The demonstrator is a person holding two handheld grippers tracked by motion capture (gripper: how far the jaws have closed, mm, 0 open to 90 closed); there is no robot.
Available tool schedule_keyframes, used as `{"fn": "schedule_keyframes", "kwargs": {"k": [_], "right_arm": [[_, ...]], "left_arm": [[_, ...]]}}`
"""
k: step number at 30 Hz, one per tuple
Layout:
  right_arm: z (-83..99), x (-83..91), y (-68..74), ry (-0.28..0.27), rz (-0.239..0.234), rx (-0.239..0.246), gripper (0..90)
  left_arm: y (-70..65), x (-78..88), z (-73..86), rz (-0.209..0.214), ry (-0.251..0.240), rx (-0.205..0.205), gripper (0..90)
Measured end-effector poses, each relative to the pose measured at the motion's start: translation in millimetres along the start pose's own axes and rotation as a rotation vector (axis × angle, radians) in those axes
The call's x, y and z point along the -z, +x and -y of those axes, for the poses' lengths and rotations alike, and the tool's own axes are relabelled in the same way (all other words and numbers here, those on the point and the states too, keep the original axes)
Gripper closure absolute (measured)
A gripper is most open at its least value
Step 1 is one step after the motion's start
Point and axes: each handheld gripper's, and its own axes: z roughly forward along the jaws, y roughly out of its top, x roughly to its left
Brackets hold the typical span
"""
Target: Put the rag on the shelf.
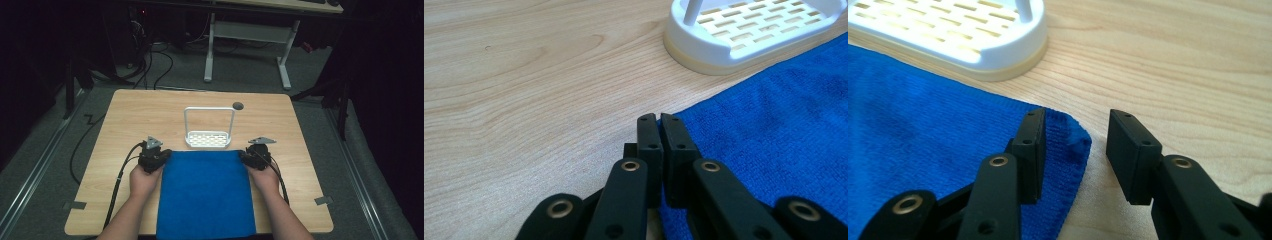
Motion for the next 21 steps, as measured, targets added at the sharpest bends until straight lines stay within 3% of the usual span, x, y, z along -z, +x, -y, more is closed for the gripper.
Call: {"fn": "schedule_keyframes", "kwargs": {"k": [7, 8, 11, 12, 14, 17, 21], "right_arm": [[1.4, 0.3, 2.3, -0.004, 0.002, 0.014, 66.2], [2.5, 0.5, 4.4, -0.009, 0.007, 0.024, 72.8], [3.2, 0.8, 5.9, -0.012, 0.006, 0.033, 76.3], [3.8, 1.0, 6.8, -0.014, 0.000, 0.042, 83.2], [4.3, 1.0, 7.4, -0.016, -0.007, 0.049, 86.6], [4.6, 2.4, 11.3, -0.015, -0.004, 0.076, 88.6], [5.3, 14.7, 17.0, -0.073, -0.026, 0.080, 88.7]], "left_arm": [[1.6, 1.6, 0.6, 0.006, -0.013, 0.011, 88.4], [1.4, 1.6, 0.8, 0.006, -0.016, 0.012, 88.3], [1.0, 1.7, 0.8, 0.007, -0.016, 0.008, 88.3], [0.8, 2.0, 0.8, 0.013, -0.015, 0.002, 88.3], [0.5, 2.5, 1.0, 0.018, -0.019, -0.002, 88.3], [0.9, 4.8, 2.4, 0.038, -0.039, -0.005, 88.4], [-1.1, 8.3, 4.6, 0.053, -0.080, -0.021, 88.4]]}}
